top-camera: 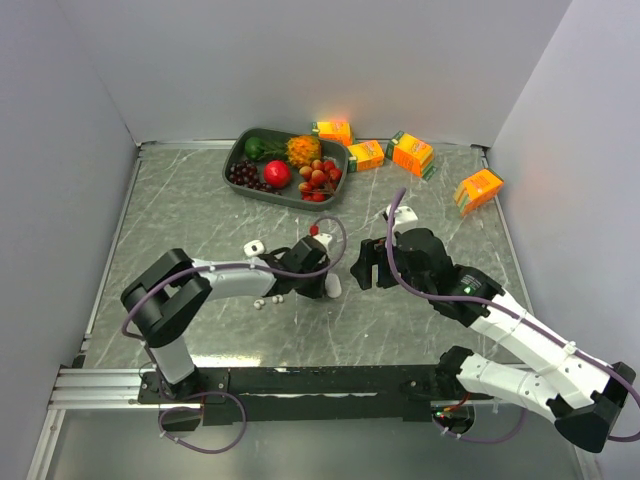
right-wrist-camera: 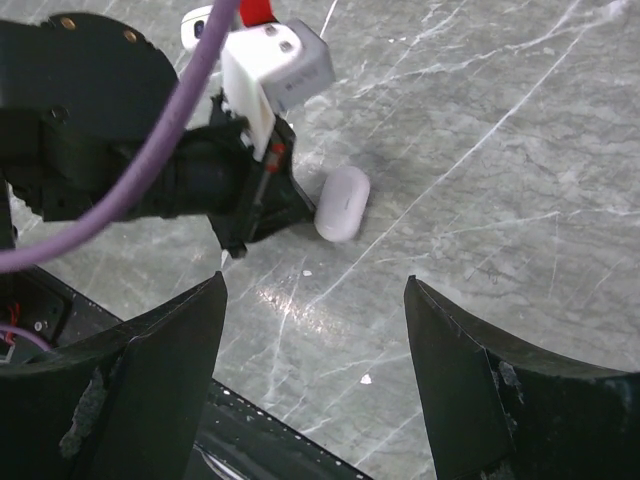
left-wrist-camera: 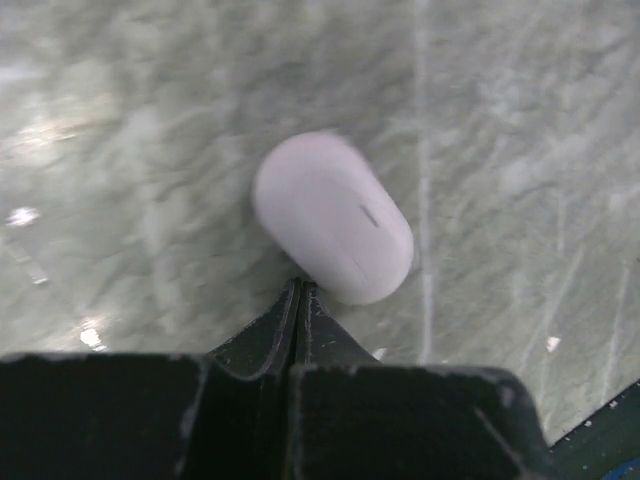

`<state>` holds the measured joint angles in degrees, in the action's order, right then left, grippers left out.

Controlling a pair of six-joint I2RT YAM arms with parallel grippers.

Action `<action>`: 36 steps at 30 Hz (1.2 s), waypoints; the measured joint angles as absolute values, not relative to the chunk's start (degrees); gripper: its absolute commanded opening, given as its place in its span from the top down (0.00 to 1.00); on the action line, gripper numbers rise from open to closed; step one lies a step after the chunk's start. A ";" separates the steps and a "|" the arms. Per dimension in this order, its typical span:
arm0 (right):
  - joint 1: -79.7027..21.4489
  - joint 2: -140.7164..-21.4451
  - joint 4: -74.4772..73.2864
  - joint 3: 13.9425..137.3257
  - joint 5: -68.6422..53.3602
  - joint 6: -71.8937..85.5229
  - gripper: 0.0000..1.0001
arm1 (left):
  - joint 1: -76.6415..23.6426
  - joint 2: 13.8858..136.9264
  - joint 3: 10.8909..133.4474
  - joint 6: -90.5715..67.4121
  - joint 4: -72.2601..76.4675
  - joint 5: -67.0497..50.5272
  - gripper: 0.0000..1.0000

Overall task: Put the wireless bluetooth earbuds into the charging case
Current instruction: Pick up the charging case at the center of the board.

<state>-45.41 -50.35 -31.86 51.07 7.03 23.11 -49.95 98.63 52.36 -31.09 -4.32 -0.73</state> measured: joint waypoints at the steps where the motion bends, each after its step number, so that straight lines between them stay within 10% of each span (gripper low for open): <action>1: -45.41 -50.35 -31.86 51.07 7.03 23.11 0.20 | -50.50 98.98 52.77 -31.14 -4.12 -1.10 0.99; 9: -45.41 -50.35 -32.21 51.07 7.07 23.11 0.20 | -51.86 101.86 54.96 -32.32 -1.54 -3.20 0.91; 17: -45.41 -49.80 -33.28 51.07 7.77 22.87 0.17 | -52.34 96.38 55.13 -31.62 -4.60 2.74 0.04; 26: -45.41 -48.82 -33.52 51.07 8.82 21.80 0.16 | -52.31 78.54 48.62 -24.95 -1.56 7.14 0.04; 36: -45.41 -47.75 -34.54 51.24 9.56 21.80 0.15 | -52.31 93.95 51.13 -17.37 -3.95 -1.32 0.04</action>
<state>-45.41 -47.75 -34.54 51.24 9.56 21.80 -52.31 93.95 51.13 -17.37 -3.95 -1.32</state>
